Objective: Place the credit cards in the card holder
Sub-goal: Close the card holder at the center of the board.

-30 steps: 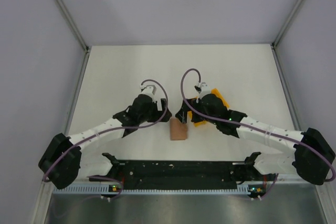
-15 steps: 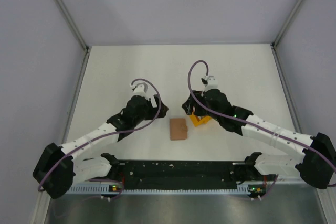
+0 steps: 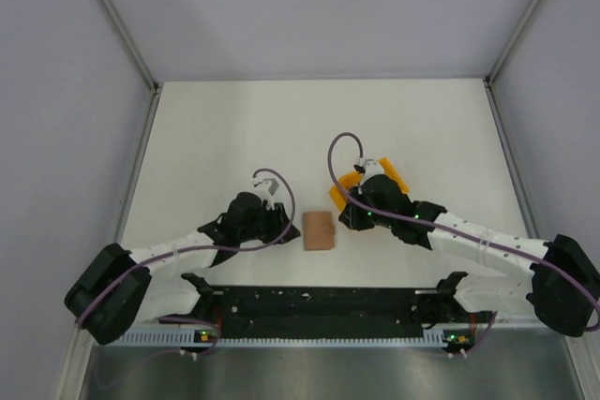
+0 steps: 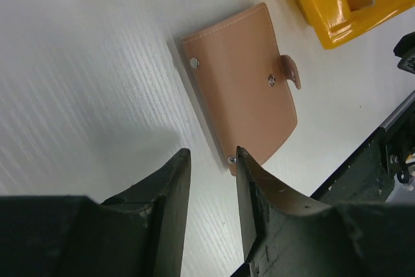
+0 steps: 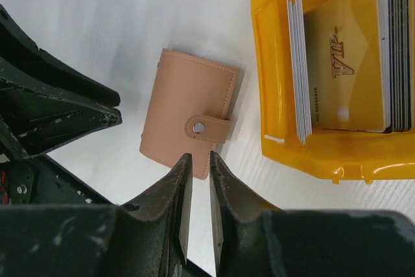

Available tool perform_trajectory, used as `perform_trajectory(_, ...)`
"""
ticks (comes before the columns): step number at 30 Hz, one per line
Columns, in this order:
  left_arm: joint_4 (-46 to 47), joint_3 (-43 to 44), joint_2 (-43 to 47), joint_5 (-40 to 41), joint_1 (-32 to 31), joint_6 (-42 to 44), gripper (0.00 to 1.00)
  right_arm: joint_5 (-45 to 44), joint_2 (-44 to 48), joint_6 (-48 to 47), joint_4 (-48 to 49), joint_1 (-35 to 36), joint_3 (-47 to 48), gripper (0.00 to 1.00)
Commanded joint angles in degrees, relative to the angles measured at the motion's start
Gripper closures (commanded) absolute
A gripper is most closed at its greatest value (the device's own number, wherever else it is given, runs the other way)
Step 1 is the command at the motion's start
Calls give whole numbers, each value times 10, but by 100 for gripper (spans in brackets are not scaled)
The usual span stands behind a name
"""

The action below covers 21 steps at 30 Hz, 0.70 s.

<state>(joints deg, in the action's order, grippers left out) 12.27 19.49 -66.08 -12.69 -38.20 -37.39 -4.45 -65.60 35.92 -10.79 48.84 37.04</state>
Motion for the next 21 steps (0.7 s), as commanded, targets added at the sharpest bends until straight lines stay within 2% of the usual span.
perform_trajectory(1, 83, 2, -17, -45, -3, -18, 62, 37, -15, -5, 30, -6, 0, 83)
perform_trajectory(21, 102, 52, -137, -20, -12, -26, 63, 57, -95, -24, 61, -5, 7, 84)
